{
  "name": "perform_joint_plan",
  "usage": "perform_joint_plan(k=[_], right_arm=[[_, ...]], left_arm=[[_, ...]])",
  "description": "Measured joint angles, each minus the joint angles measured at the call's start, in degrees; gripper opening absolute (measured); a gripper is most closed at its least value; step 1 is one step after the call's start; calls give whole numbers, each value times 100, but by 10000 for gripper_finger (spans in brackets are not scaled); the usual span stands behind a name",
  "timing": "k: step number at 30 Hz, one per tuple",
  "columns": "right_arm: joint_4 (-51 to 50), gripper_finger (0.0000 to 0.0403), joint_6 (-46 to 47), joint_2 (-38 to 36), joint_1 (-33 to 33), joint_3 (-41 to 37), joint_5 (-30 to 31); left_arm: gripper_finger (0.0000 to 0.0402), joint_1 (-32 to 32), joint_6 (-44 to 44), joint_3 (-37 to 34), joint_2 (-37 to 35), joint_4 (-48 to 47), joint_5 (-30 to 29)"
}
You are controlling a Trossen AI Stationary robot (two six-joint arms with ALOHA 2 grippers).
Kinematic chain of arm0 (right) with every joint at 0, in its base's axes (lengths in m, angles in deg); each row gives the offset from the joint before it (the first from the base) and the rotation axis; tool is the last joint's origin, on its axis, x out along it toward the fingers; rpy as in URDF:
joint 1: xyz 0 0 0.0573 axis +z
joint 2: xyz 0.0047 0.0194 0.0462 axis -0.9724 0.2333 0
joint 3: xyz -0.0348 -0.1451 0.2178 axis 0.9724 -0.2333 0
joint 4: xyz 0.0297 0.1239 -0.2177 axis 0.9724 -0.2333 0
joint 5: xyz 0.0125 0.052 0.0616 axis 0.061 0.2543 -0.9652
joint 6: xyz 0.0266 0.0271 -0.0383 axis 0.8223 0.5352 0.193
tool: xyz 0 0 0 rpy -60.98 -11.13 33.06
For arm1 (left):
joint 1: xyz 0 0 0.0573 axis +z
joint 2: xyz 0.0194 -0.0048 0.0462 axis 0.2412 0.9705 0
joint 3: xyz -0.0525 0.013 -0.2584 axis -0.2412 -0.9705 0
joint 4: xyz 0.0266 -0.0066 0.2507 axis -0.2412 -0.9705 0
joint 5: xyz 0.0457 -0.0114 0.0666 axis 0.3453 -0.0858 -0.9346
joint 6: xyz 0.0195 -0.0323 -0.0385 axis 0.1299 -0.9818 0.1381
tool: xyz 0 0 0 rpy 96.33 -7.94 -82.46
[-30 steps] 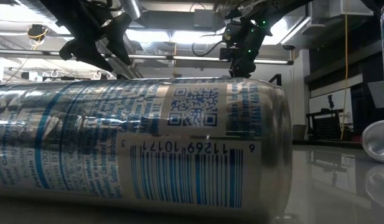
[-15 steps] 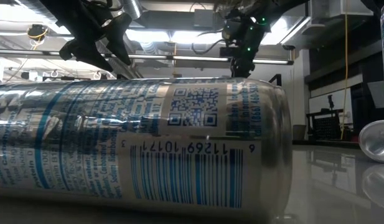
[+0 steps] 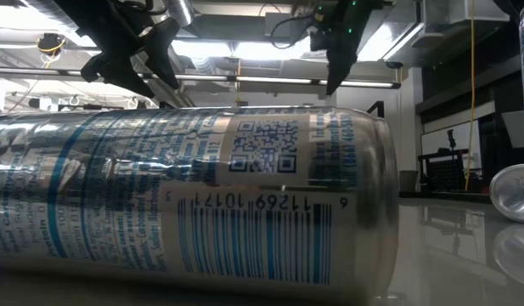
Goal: Place canned beverage on shelf
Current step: Put the white blue soda can on the shelf
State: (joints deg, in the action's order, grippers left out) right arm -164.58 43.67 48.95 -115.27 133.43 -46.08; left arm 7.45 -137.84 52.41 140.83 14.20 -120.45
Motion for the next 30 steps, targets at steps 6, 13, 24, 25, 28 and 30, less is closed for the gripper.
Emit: perform_joint_plan(k=[6, 13, 24, 25, 28, 30], right_arm=[[-802, 321, 965, 0, 432, 608, -497], [-1242, 321, 2002, -47, 1588, 896, -492], [-1405, 321, 3537, -194, 3798, 894, 45], [-1405, 321, 3728, -216, 4002, 894, 148], [-1404, 321, 4277, -313, 4598, 894, 537], [-1403, 321, 4791, -411, 4945, 894, 746]], left_arm=[[263, 0, 37, 0, 0, 4, 102], [263, 0, 1366, 0, 0, 784, 1078], [263, -20, 2981, 2, 2, 2804, 2975], [263, -34, 2994, 2, 2, 2835, 3058], [263, -117, 2990, 2, 1, 2831, 3176], [263, -197, 2994, 2, 2, 2796, 3180]])
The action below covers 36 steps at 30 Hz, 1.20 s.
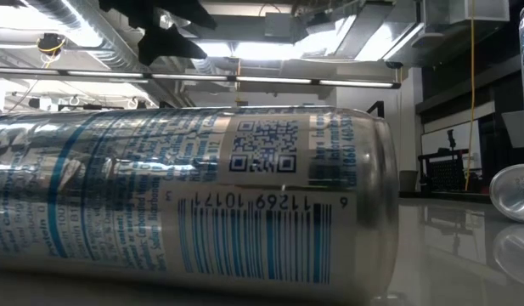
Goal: Place canned beverage on shelf
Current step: Put the white blue soda can on the shelf
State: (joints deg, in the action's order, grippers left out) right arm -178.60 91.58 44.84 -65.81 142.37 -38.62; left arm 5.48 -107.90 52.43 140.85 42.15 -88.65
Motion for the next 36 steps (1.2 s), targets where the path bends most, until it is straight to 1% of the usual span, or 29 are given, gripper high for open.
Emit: perform_joint_plan(k=[5, 8, 11, 14, 20, 23, 27, 31, 36], right_arm=[[12, 321, 1582, -339, 827, -180, 496], [4, 321, 2600, -627, 1325, -577, 757], [1, 321, 3682, -942, 1767, -1137, 1035], [-4, 321, 4816, -1255, 2070, -1736, 1008], [-4, 321, 6335, -1784, 2602, -2895, 760], [-7, 321, 6895, -1984, 2864, -3351, 474], [-4, 321, 7531, -2144, 3223, -3753, 175], [4, 321, 7994, -2175, 3506, -3902, 110], [0, 321, 8311, -2190, 3780, -3904, 112]], left_arm=[[263, -166, 0, 0, 0, 0, 2], [263, -247, 2, 0, 0, -1, 1], [263, -288, 4, 0, 0, -2, 2], [263, -301, 4, 0, 0, 0, 4], [263, -301, 4, 0, 0, -2, 16], [263, -299, 7, 0, 0, -2, 13], [263, -295, 7, 0, 0, -2, -5], [263, -297, -2, 0, 0, 0, -42], [263, -297, 2, 0, 0, 0, -167]])
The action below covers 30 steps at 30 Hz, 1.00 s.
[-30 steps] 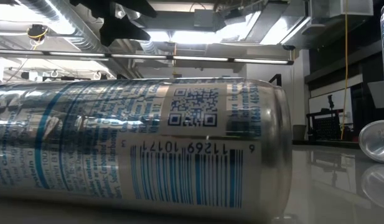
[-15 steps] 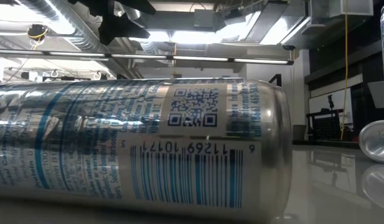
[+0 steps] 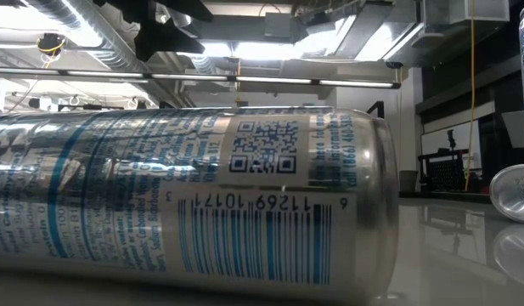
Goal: Place canned beverage on shelf
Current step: Put the white blue soda can on the shelf
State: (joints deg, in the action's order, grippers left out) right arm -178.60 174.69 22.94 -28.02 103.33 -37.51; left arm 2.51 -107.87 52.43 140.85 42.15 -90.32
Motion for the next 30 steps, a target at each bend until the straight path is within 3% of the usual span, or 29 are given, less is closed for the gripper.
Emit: perform_joint_plan(k=[5, 11, 30], right_arm=[[10, 321, 429, 0, 324, -16, 64], [2, 321, 1048, 7, 669, -578, 4], [0, 321, 1104, 9, 702, -1290, 55]], left_arm=[[263, 0, 0, 0, 0, -2, -34], [263, 0, -5, 0, 0, 0, -34], [263, 0, -17, 0, 0, 0, -32]])
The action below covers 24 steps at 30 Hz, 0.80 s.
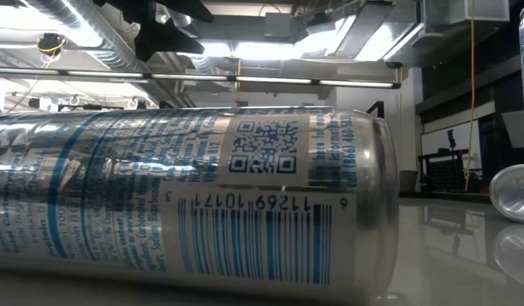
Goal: Place canned beverage on shelf
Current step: Put the white blue soda can on the shelf
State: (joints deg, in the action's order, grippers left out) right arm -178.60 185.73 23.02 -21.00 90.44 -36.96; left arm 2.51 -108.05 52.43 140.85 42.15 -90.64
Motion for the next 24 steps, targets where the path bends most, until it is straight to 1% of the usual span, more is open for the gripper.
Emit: perform_joint_plan(k=[10, 15, 19, 24], right_arm=[[-87, 321, 105, -4, -4, -323, -63], [-65, 321, 112, -4, -4, -338, -63], [30, 321, 122, -4, -4, -210, -47], [70, 321, 136, 2, -4, 85, 165]], left_arm=[[263, 1, -33, 0, 0, 0, 55], [263, 2, -35, 0, 0, 0, 57], [263, 0, -37, 0, 0, 0, 58], [263, 0, -35, 0, 0, 0, 59]])
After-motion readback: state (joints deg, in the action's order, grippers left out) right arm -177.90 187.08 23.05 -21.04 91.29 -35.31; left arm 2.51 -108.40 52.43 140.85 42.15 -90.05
